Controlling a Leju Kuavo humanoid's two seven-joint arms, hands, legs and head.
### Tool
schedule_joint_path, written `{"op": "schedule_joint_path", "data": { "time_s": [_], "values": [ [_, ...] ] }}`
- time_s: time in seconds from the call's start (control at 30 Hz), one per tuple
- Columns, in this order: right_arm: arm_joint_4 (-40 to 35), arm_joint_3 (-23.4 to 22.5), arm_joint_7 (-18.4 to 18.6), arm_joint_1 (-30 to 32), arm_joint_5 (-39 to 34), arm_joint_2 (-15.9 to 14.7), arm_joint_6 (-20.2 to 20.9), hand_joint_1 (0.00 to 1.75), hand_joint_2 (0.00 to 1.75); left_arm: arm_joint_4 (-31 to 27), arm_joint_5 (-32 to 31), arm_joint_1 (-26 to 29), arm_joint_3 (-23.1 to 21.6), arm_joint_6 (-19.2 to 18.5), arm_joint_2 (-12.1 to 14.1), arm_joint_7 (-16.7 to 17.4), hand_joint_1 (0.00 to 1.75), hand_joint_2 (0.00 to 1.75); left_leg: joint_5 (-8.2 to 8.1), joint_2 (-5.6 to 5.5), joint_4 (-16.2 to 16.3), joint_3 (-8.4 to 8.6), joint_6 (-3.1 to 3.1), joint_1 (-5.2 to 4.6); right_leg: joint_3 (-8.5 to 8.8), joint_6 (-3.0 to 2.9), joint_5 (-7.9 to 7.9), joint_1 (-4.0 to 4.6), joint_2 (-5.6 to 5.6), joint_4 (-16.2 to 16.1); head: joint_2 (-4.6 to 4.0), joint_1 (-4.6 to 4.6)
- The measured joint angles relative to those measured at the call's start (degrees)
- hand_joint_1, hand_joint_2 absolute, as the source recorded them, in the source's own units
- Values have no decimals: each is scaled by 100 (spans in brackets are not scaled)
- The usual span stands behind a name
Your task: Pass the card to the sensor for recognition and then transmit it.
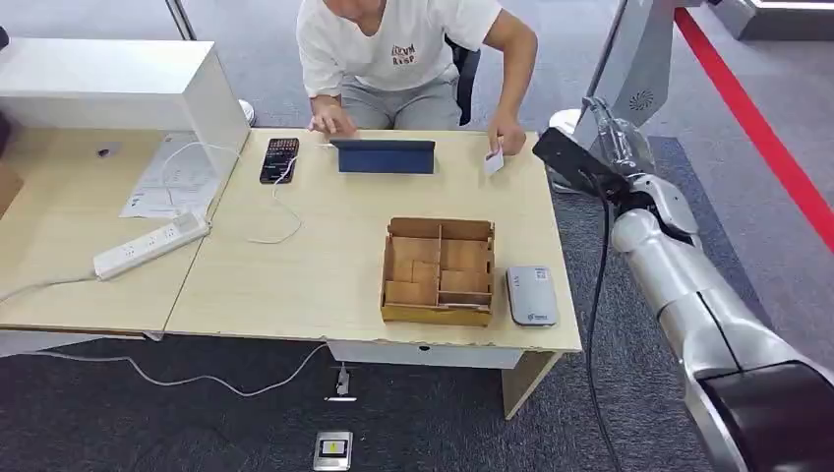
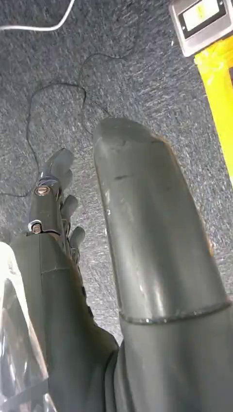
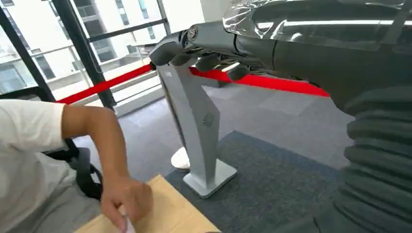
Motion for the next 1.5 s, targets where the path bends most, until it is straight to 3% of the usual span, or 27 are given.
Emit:
{"op": "schedule_joint_path", "data": {
  "time_s": [0.03, 0.07, 0.23, 0.27, 0.4, 0.43, 0.57, 0.87, 1.33, 1.5],
  "values": [
    [-24, -55, -97, 0, -139, 2, 20, 0, 0, 0, 31, 0, 0, -7, -9, 22, 0, 0, 0, 0, 0, -1, 0, 0, 0, 0, 0, 0, 0, 1, 0, 2],
    [-53, -119, -202, 0, -312, 15, 48, 0, 175, 0, 33, -1, 0, -77, -7, 68, 0, 0, 0, 0, 0, -1, 0, 0, 0, 0, 0, 0, 0, 1, 0, 0],
    [-475, -499, -374, 133, -1661, 107, 624, 0, 175, 2, 191, -20, 0, -463, 164, 111, 0, 0, 0, 0, -1, 4, -1, 4, 2, -1, -1, 3, 0, 1, 0, 2],
    [-631, -551, -271, 250, -1972, 109, 818, 0, 0, 7, 225, -16, 0, -463, 179, 129, 0, 0, -1, 0, -1, 6, -1, 5, 2, -1, -2, 4, 0, 1, 0, 0],
    [-1277, -654, 100, 684, -2863, 86, 1202, 0, 0, 11, 325, -4, 0, -401, 195, 162, 0, 0, 0, 0, -1, 2, -1, 4, -2, -1, -1, 4, 0, -1, 0, 2],
    [-1424, -667, 157, 760, -2966, 57, 1250, 0, 175, 11, 367, -5, 2, -344, 186, 162, 0, 0, 0, 0, 0, 4, -1, 4, -1, -1, -1, 4, 0, -3, 0, 2],
    [-2696, -800, 644, 1688, -3681, -186, 1488, 0, 175, 11, 549, 43, 39, 155, -28, 184, 0, 0, -7, -7, -1, 20, 5, 6, 30, 4, -9, 3, -4, -16, 0, 2],
    [-4413, -798, 1169, 2997, -3343, -557, 1536, 0, 175, 13, 656, 19, 63, 164, -168, 184, 0, 0, -12, 6, -1, 19, 5, 3, 24, 4, -7, 3, 5, -17, 0, 2],
    [-5292, -586, 1090, 3988, -716, -721, 1338, 0, 175, 15, 558, -6, 61, 162, -210, 184, 0, 0, -13, 7, -2, 16, 4, 5, 24, 2, -9, 5, 5, -17, 0, 2],
    [-5318, -435, 1038, 4140, -142, -699, 983, 0, 175, 15, 560, -10, 61, 173, -214, 175, 0, 0, -13, 7, -3, 16, 4, 5, 24, 1, -9, 6, 5, -16, 0, 2]
  ]
}}
